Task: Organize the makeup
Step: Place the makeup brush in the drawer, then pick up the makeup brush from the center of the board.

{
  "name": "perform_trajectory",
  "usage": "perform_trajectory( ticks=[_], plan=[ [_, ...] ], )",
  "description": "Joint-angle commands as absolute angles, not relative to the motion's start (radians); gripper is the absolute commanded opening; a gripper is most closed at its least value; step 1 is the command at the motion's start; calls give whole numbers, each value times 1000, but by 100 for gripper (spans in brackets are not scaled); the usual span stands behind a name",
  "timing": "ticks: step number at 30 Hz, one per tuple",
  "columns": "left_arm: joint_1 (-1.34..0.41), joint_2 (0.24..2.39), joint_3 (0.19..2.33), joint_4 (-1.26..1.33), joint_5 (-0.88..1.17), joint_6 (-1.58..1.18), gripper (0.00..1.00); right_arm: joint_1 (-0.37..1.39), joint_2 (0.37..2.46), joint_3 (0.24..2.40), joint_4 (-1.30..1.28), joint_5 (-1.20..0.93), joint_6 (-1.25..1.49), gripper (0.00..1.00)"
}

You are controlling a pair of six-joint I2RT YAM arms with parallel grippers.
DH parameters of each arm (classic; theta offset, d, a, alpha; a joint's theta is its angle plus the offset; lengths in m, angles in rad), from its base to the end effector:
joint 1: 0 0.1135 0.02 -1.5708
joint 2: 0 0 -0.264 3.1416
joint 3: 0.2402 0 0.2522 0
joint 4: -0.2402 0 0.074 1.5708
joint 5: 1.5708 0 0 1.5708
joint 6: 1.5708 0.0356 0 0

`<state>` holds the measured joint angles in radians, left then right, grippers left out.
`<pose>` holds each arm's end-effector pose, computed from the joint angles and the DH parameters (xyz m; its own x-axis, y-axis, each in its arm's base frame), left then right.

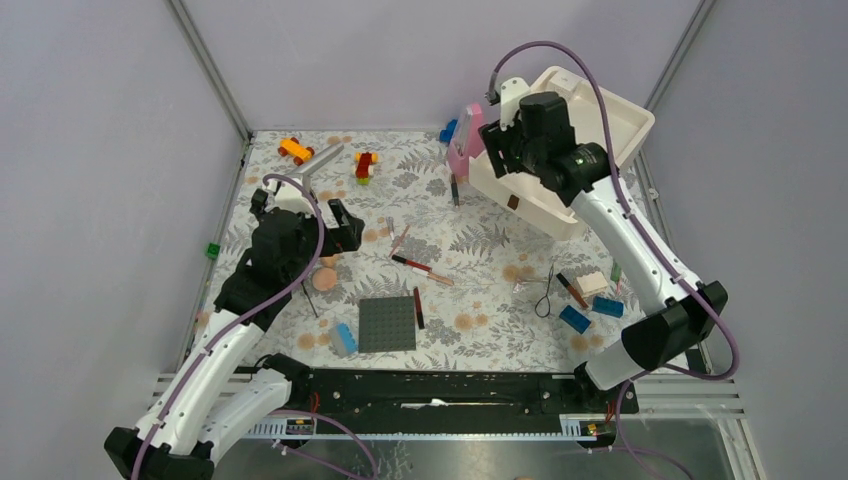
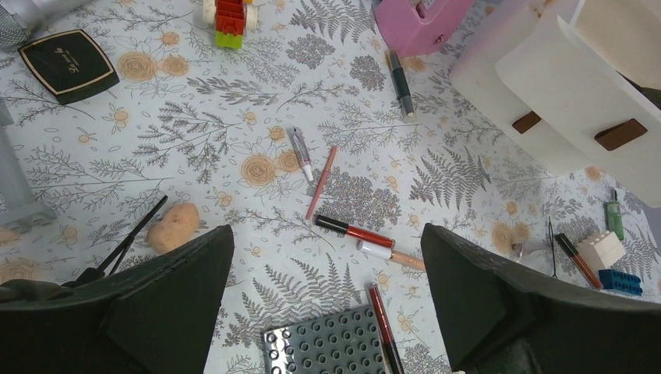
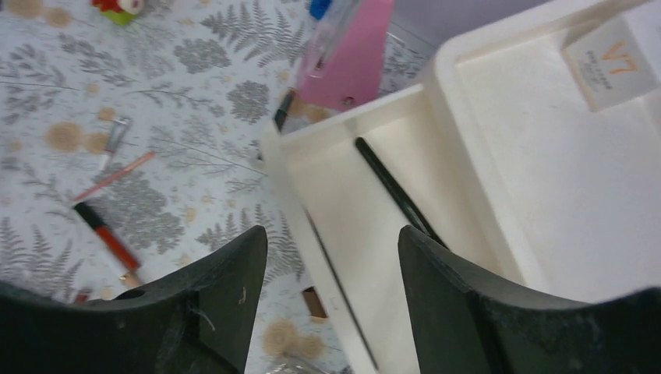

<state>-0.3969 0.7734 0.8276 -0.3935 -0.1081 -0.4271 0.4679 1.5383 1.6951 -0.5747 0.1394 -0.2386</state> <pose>0.1634 -0.0643 0.3347 -0.3997 -0.2790 -0.8732 0.1372 0.9236 -0.3579 0.3091 0.1507 0.4305 -0.2732 -0.4003 -0.8747 -0.4094 0.8712 -0.2708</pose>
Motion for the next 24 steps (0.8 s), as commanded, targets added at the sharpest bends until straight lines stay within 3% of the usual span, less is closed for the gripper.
perform_trajectory(
  ticks=[1, 7, 13, 24],
  plan=[
    [-387, 779, 833, -335, -82, -434, 99, 607, 1556, 1718, -566, 116, -112, 70],
    [-382, 770, 834, -337, -82, -434, 99, 764, 1724, 1819, -603, 202, 84, 68],
    [-382, 738, 828, -331, -87, -436, 99, 773, 1927, 1855, -570, 222, 385, 65],
    [-382, 721, 825, -322, -54, -443, 99, 775, 2249, 1984, -611, 290, 636, 54]
  ],
)
